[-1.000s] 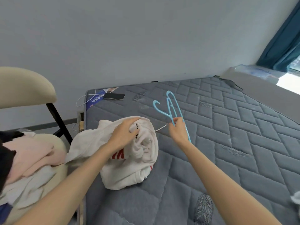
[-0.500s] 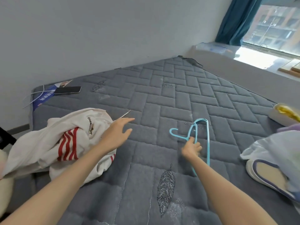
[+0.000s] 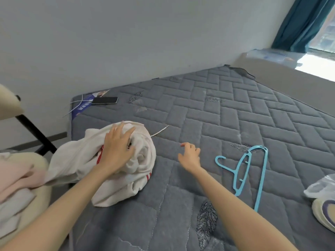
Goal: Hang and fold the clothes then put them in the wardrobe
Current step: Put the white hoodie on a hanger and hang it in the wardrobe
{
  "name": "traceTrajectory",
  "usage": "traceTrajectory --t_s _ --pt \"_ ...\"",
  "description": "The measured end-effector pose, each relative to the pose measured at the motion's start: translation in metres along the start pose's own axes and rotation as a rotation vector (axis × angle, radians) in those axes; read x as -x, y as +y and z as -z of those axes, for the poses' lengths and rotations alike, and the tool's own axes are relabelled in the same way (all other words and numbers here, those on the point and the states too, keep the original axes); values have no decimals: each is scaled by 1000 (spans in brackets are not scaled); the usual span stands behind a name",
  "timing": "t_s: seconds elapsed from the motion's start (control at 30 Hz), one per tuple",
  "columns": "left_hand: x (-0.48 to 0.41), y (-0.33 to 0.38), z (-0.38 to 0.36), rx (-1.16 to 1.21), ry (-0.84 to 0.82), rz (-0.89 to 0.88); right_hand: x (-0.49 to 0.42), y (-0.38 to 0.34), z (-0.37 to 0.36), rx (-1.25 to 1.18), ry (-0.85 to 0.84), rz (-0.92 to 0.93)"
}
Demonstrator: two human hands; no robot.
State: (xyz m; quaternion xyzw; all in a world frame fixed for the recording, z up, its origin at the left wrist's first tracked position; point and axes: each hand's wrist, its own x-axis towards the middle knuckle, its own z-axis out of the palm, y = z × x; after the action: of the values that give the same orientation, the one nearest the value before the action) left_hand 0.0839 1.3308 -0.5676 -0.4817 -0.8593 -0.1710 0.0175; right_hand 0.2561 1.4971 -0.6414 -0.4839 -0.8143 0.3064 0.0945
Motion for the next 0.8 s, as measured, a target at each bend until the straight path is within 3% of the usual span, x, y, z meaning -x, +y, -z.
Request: traceTrajectory --t_s 0.13,0.23,0.3,0.4,0.53,0.67,0.8 --pt "20 -30 2 86 -112 266 4 -50 -33 -146 -308 206" --pt "30 -45 0 82 -113 282 13 -77 -56 -368 -493 139" --pt "32 -54 2 106 -105 273 15 -86 -70 -350 -461 43" --pt "35 -65 8 103 -74 253 11 -88 -77 -86 -402 92" --pt "35 -71 23 142 87 266 -2 -94 -46 -149 -154 122" --pt "24 -61 41 194 156 183 -13 -127 18 -644 20 220" --pt "18 -30 49 332 155 -16 -8 -166 82 -814 201 492"
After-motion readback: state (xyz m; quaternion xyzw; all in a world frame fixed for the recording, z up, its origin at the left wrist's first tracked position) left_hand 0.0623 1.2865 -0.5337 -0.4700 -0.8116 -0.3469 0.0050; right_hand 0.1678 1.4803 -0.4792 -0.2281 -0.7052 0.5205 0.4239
